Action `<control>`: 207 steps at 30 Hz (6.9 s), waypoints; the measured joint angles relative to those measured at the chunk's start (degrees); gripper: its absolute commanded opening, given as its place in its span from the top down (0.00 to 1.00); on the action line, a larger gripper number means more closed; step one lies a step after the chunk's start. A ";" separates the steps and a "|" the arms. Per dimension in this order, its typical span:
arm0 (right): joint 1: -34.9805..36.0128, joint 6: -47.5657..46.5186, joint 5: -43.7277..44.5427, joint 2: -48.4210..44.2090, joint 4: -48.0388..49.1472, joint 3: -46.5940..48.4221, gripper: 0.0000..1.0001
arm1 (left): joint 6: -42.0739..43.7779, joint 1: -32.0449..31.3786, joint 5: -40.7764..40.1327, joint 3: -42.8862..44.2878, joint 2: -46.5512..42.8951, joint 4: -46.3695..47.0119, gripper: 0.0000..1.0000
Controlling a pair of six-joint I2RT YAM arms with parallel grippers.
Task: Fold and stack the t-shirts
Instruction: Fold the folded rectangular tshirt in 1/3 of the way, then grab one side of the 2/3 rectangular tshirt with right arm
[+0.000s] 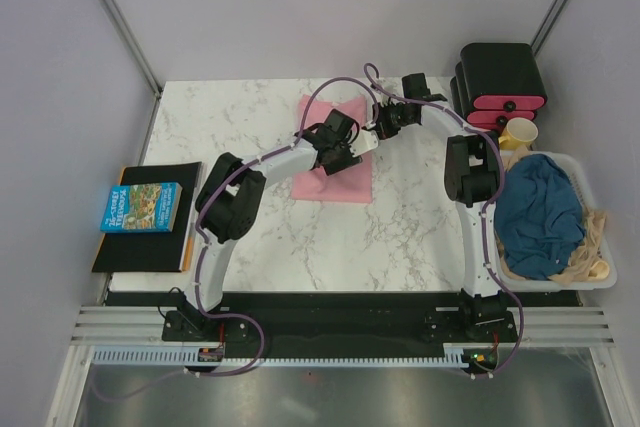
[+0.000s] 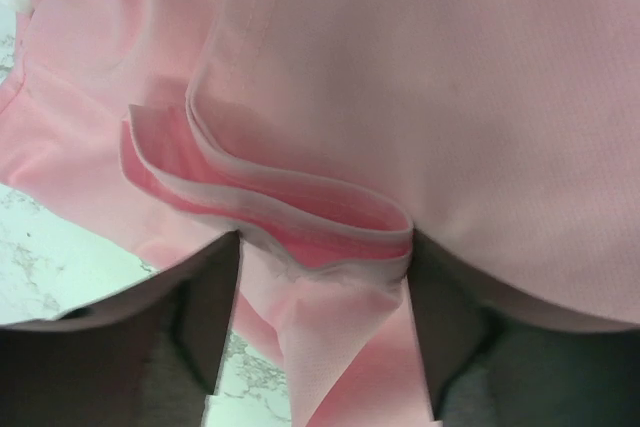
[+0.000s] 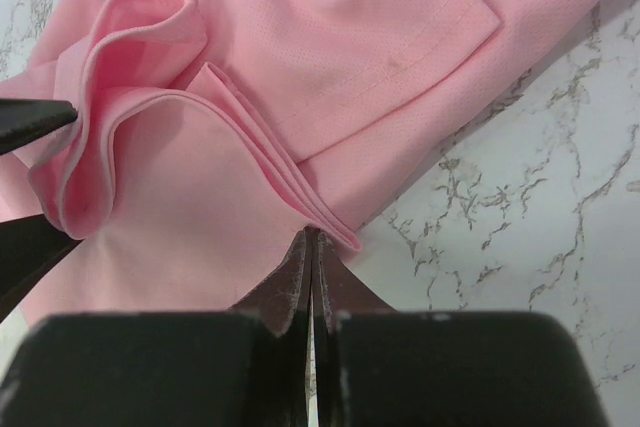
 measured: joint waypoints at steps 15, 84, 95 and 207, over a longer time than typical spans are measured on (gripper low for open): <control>0.46 0.07 0.85 0.00 0.37 -0.02 1.00 | -0.33 0.00 -2.97 0.15 0.37 0.37 0.98; 2.60 -0.13 6.51 -1.95 3.78 -3.67 0.90 | 5.81 9.22 -28.06 -0.50 3.48 24.79 0.00; 3.41 -2.19 10.60 -5.03 1.99 -4.94 0.31 | 7.52 14.21 -28.00 -5.22 -4.92 28.26 0.00; 36.81 -44.61 49.22 -30.80 -19.56 -13.99 0.98 | 11.10 26.12 -17.97 -33.09 -37.99 26.49 0.00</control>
